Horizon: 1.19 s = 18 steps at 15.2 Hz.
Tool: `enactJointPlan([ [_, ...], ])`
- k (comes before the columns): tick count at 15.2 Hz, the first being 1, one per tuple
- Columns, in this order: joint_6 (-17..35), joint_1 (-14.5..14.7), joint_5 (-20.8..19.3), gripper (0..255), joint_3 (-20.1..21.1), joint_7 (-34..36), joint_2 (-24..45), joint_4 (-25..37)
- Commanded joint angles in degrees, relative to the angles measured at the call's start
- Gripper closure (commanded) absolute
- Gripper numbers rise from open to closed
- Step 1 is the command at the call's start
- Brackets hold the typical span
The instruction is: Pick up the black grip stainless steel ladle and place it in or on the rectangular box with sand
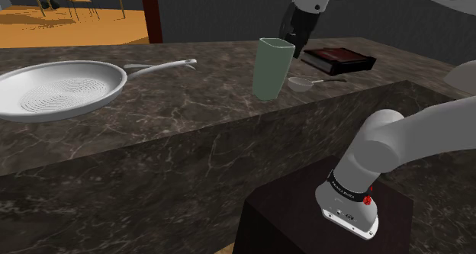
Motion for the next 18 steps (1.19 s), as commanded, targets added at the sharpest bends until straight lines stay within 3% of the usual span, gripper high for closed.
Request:
enactJointPlan([
  [1, 0.0, 0.0, 0.0, 0, 0.0, 0.0, 0.0, 0.0],
  [6, -6.6, 10.1, -2.8, 0, -4.1, -24.8, -11.5, -5.1],
  [11, -16.5, 20.2, -8.3, 0, -9.9, -50.6, -23.4, -7.4],
  [18, -13.8, 20.6, -9.7, 0, -11.4, -52.1, -26.2, -12.8],
])
